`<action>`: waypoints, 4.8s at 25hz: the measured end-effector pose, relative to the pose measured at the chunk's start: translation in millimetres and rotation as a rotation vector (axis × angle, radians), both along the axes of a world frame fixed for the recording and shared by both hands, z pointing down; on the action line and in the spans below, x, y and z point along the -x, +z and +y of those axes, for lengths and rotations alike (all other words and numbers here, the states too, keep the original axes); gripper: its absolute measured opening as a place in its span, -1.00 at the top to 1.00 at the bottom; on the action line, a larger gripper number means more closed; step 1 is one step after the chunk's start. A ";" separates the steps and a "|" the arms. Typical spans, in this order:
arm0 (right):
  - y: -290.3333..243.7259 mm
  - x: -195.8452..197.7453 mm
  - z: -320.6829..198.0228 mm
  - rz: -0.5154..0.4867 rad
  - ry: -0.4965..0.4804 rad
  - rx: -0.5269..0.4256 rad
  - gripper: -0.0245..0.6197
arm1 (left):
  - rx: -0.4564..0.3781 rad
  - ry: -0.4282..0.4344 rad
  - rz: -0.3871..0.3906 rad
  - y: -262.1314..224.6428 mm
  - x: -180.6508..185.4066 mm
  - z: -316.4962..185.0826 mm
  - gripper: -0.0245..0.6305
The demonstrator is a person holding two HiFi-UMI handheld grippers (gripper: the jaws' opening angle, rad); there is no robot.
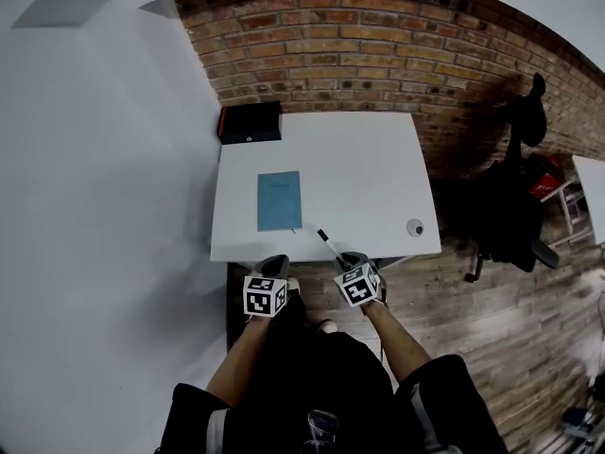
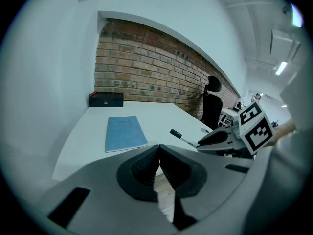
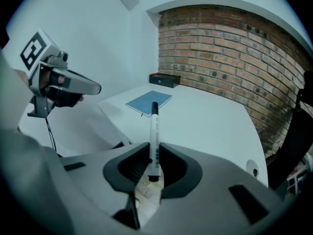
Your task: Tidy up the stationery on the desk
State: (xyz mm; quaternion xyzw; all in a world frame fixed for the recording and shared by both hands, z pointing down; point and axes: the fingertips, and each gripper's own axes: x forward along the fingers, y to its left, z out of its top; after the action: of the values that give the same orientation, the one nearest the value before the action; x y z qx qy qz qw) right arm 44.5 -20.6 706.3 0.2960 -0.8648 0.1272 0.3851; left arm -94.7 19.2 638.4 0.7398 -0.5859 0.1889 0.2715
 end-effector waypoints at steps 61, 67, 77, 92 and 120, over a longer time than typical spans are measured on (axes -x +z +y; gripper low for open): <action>58.8 144.5 -164.8 -0.374 0.526 0.547 0.68 | 0.156 0.199 0.076 68.1 111.7 -206.4 0.88; 62.1 147.2 -162.2 -0.346 0.471 0.580 0.68 | 0.162 0.189 0.078 69.1 114.8 -208.6 0.88; 61.3 153.9 -160.6 -0.253 0.360 0.582 0.63 | 0.171 0.191 0.084 72.2 114.8 -209.6 0.88; 49.8 147.4 -170.3 -0.264 0.396 0.519 0.58 | 0.158 0.194 0.082 67.9 120.0 -204.3 0.88; 49.9 130.1 -159.5 -0.150 0.475 0.321 0.58 | 0.114 0.175 0.067 52.2 129.3 -153.6 0.88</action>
State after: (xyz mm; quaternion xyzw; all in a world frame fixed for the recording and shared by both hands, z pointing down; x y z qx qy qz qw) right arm -85.6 -180.2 756.2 0.4154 -0.7661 0.3703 0.3215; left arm -224.0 -134.4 690.6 0.7775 -0.4978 0.2200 0.3152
